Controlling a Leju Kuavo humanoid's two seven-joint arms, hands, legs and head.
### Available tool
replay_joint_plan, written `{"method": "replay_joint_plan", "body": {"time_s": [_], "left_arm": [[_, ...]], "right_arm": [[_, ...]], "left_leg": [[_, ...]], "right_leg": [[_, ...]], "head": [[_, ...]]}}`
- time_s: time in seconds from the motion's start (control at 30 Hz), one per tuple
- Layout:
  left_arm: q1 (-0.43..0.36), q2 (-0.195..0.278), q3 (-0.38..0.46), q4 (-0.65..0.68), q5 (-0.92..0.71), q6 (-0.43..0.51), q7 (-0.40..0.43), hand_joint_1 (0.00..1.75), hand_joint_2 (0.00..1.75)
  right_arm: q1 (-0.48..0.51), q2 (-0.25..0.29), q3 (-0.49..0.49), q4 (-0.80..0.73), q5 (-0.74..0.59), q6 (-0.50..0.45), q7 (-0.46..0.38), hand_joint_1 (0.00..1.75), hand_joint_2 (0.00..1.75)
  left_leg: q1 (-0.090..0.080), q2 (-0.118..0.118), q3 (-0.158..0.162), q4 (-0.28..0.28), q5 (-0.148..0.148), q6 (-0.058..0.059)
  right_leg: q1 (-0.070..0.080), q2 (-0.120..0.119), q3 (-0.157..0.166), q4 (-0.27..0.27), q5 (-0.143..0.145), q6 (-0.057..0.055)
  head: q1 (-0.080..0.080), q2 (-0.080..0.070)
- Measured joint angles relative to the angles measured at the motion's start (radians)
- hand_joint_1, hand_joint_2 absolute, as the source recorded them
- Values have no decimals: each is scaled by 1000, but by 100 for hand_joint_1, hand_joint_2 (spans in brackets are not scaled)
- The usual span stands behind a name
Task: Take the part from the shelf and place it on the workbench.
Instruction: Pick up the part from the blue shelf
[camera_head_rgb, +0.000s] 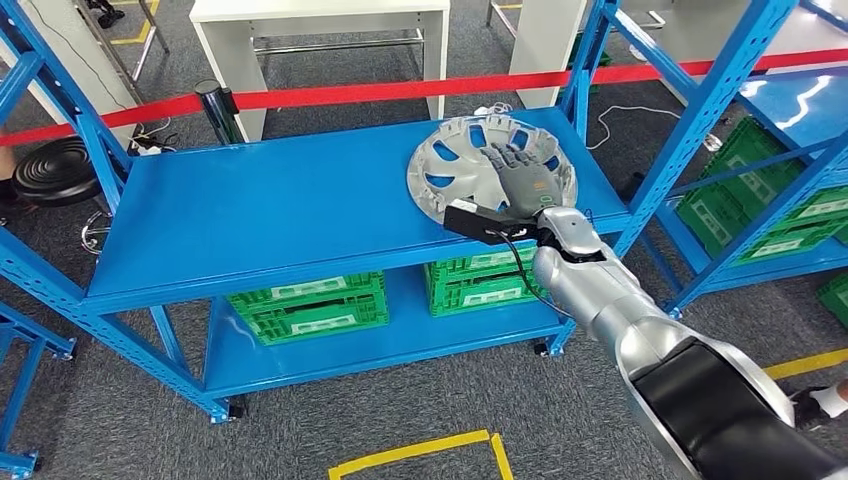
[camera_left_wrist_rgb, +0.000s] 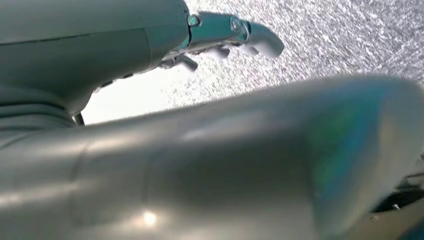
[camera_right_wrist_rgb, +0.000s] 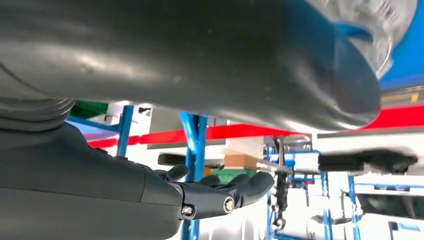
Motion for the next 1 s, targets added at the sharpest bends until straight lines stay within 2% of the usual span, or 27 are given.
{"method": "replay_joint_plan", "body": {"time_s": [0.03,0.07,0.1,0.13,0.2,0.23,0.3,0.37,0.43,0.5,0.53,0.57,0.6,0.67,0.7,0.73,0.83,0.9,0.93,1.0], "left_arm": [[1,0,0,0,-2,0,0,0,0],[2,-1,0,0,-4,0,1,0,0],[3,-1,0,0,-7,0,3,0,0],[4,-2,0,0,-11,0,4,0,0],[2,-4,0,0,-17,0,7,0,0],[0,-5,0,0,-19,0,10,0,0],[-2,-5,0,0,-20,2,14,0,0],[-3,-6,0,-1,-19,6,16,0,0],[-4,-6,0,-3,-18,12,13,0,0],[-4,-6,0,-3,-16,15,8,0,0],[-3,-5,0,-3,-15,15,6,0,0],[-1,-5,0,-3,-14,15,4,0,0],[1,-5,0,-3,-12,15,4,0,0],[3,-5,0,-3,-10,16,3,0,0],[3,-4,0,-2,-9,16,3,0,0],[2,-4,0,-2,-8,16,4,0,0],[3,-4,0,-2,-2,18,8,0,0],[8,-5,0,-2,1,19,11,0,0],[10,-5,1,-2,1,20,12,0,0],[12,-6,1,-1,1,21,13,0,0]], "right_arm": [[3,6,2,5,1,0,2,0,0],[6,13,4,8,2,-2,5,0,0],[8,21,6,11,3,-4,7,0,0],[9,30,8,12,4,-7,8,0,0],[10,52,15,13,10,-9,11,0,0],[12,65,19,13,15,-7,13,0,0],[18,93,28,13,25,0,17,0,0],[21,116,37,12,34,6,19,0,0],[20,140,45,11,41,10,22,0,0],[24,160,54,11,47,14,26,0,0],[28,167,59,11,49,15,28,0,0],[32,172,63,11,51,16,30,0,0],[36,175,66,12,53,17,32,0,0],[38,180,70,12,55,17,34,0,0],[37,183,71,12,56,17,35,0,0],[35,185,72,12,57,17,35,0,0],[34,190,74,12,62,19,35,0,0],[33,191,77,12,66,19,38,0,0],[32,192,78,12,67,19,41,0,0],[33,191,79,13,71,18,48,0,0]], "left_leg": [[0,-1,1,3,-3,0],[0,-3,2,6,-8,-1],[1,-4,4,11,-13,-4],[2,-5,7,17,-19,-8],[1,-5,8,30,-34,-21],[-1,-5,9,34,-40,-28],[-2,-5,10,34,-44,-41],[1,-3,9,38,-51,-53],[2,0,-22,101,-81,-62],[2,2,-92,227,-126,-66],[2,2,-127,282,-137,-67],[2,2,-149,308,-131,-66],[2,2,-152,295,-106,-65],[2,3,-109,178,-22,-59],[0,3,-80,117,6,-57],[-2,3,-58,73,17,-52],[-7,2,-40,44,-2,-33],[-5,1,-31,38,-8,-18],[-3,1,-25,35,-11,-11],[-4,2,-16,33,-21,-1]], "right_leg": [[0,0,-32,49,-9,2],[-1,0,-49,64,2,2],[-1,0,-45,39,31,2],[-2,-1,-22,-22,73,1],[1,-1,30,-141,124,-6],[4,0,45,-173,130,-12],[9,3,51,-181,122,-27],[7,4,57,-183,119,-42],[3,3,68,-187,115,-56],[5,2,78,-187,105,-64],[5,1,83,-187,100,-65],[6,2,90,-187,94,-65],[6,2,98,-187,87,-64],[5,2,119,-187,71,-59],[7,2,127,-187,63,-54],[8,3,132,-188,57,-49],[11,2,138,-197,50,-30],[9,0,133,-179,38,-19],[9,-1,114,-142,23,-15],[10,-1,35,-15,-17,-12]], "head": [[0,0],[0,0],[0,0],[0,0],[0,0],[0,0],[-1,0],[-2,0],[-5,0],[-7,0],[-7,0],[-7,0],[-7,0],[-7,0],[-8,0],[-8,0],[-7,0],[-4,0],[-3,0],[-1,0]]}}
